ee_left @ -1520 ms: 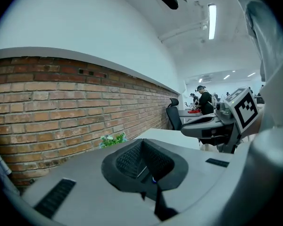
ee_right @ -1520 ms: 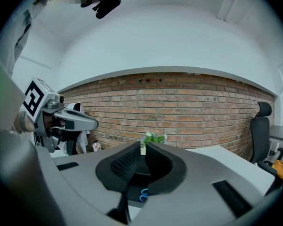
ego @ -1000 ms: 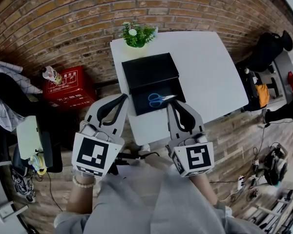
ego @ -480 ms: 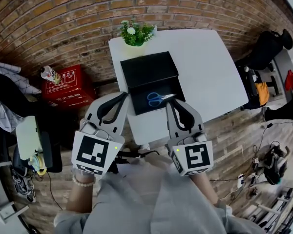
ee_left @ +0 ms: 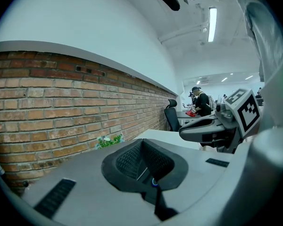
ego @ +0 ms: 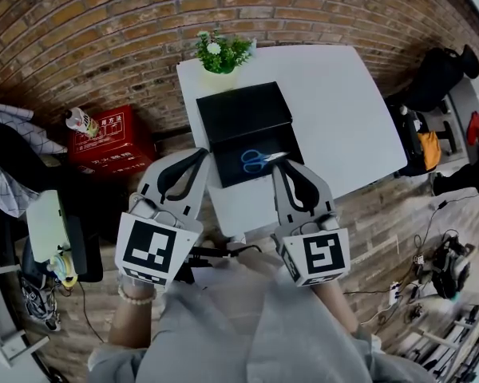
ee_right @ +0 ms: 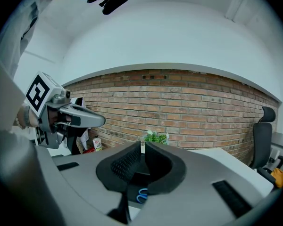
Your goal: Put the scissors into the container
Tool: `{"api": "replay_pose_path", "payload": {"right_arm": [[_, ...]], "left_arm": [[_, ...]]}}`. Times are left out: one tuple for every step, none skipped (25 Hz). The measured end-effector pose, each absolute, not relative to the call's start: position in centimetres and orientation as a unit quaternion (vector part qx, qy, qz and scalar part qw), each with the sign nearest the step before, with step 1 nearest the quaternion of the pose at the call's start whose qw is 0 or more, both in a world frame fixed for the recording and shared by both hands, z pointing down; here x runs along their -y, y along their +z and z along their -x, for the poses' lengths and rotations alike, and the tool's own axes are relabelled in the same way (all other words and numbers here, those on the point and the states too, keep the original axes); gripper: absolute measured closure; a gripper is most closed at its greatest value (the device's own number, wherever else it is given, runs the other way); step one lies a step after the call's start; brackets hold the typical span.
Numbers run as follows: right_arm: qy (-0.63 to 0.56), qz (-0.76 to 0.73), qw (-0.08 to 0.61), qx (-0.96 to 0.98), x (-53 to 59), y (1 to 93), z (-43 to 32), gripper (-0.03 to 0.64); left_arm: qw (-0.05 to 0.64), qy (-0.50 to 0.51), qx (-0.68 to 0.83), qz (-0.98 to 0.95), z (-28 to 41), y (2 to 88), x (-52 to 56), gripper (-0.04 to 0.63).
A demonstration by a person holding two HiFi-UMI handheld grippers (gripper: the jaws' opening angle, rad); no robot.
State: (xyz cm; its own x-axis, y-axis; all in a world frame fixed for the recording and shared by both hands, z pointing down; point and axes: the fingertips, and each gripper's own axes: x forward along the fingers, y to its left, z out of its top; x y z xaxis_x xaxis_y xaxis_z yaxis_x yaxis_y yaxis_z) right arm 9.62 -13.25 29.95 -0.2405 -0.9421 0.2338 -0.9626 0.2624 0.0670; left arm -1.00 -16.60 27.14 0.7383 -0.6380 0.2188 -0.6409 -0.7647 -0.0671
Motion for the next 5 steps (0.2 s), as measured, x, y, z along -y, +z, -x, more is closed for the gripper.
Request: {"api": "replay_pose_path", "payload": {"right_arm": [[0.045, -0.606, 0.114, 0.786, 13.26, 29.97, -9.63, 0.558], [0.046, -0.606, 0.114, 0.786, 13.26, 30.0, -9.64, 0.558], [0.046, -0.606, 0.114, 0.786, 13.26, 30.02, -9.64, 0.558], [0.045, -0.606, 0.115, 0.786, 13.27, 30.06, -9.64, 0.558], [0.045, -0.606, 0.115, 0.786, 13.27, 30.09, -9.64, 0.558]], "left_arm": [[0.007, 0.114, 0.343, -0.932, 1.01, 27.14, 16.63, 0.577], [0.008, 0.114, 0.343, -0.932, 1.03, 27.16, 16.65, 0.577], [0.009, 0.114, 0.343, -0.932, 1.04, 27.2, 16.65, 0.577], [0.009, 0.114, 0.343, -0.932, 1.04, 27.24, 16.66, 0.577], [0.009, 0.114, 0.343, -0.932, 1.05, 27.29, 16.65, 0.577]]}}
